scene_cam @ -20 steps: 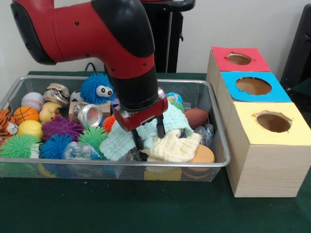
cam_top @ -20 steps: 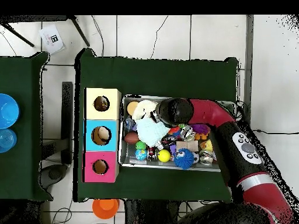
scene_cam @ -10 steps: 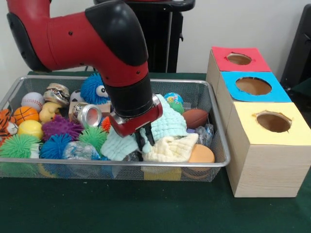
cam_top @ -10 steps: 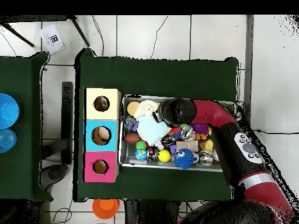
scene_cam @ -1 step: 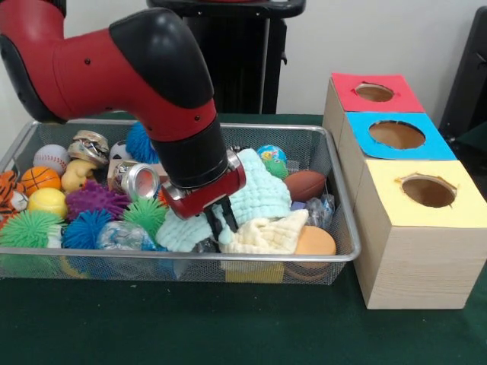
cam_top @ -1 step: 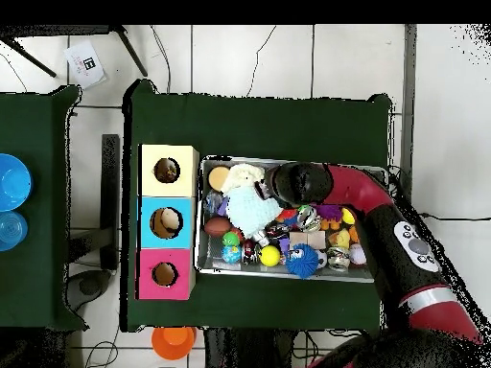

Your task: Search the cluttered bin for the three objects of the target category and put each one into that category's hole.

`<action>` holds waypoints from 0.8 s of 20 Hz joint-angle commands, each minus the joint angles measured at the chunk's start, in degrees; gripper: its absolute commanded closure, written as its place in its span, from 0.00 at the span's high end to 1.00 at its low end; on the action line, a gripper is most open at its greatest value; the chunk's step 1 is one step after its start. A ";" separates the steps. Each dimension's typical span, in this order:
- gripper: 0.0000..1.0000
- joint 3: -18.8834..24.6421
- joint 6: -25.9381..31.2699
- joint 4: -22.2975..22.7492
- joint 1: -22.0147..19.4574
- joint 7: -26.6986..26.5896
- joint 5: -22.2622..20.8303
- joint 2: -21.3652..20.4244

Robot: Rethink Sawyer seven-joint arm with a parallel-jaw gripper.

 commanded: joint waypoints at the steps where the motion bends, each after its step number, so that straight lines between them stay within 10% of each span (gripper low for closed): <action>1: 0.00 2.94 1.49 7.77 -3.50 -8.60 -1.32 -2.91; 6: 0.00 8.98 6.82 19.12 -7.97 -5.97 4.93 -16.51; 16: 0.00 12.35 11.87 24.59 -9.83 -4.84 9.03 -24.88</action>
